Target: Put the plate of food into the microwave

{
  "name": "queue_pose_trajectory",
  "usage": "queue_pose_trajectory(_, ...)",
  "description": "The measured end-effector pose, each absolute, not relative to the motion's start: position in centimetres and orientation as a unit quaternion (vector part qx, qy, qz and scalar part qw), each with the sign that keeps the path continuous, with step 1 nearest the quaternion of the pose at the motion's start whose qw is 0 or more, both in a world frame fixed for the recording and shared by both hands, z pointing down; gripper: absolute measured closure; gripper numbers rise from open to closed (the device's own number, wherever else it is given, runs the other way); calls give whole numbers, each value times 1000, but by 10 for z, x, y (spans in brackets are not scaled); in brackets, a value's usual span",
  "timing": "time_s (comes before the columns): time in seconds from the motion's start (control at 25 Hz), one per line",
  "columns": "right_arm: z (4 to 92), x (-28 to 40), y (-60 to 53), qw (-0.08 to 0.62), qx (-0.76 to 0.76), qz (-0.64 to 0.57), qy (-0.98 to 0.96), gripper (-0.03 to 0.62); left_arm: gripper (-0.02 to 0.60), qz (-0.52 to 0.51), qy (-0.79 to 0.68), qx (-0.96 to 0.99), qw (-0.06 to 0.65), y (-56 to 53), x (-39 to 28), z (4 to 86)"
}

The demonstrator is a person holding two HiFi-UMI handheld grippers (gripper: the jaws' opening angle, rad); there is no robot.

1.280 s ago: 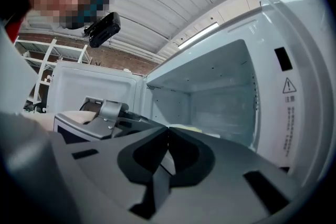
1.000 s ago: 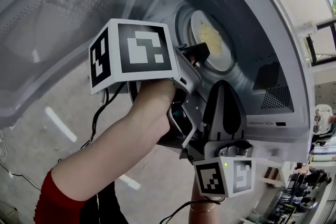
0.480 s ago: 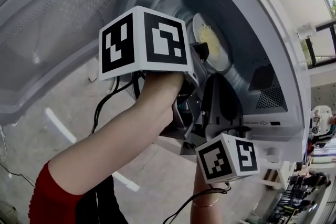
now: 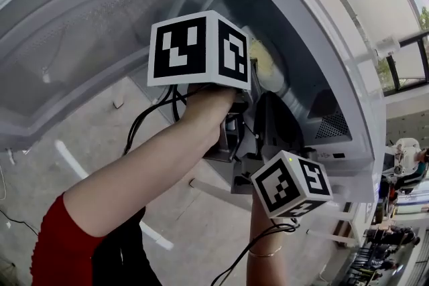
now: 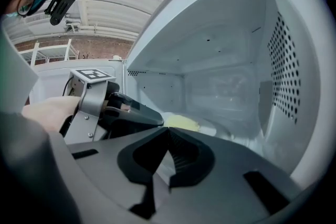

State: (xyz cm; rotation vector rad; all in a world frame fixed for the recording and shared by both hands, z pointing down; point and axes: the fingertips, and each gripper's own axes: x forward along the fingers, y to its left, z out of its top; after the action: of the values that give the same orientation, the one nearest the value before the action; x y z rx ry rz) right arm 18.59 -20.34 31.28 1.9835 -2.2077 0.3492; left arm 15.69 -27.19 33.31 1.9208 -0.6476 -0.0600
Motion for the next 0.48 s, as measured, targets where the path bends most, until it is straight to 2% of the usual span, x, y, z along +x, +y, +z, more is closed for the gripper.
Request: queue_pose_trajectory(0.48,316,190,-207,92,663,138,-730,580,502,114,-291,868,387,-276,157,337)
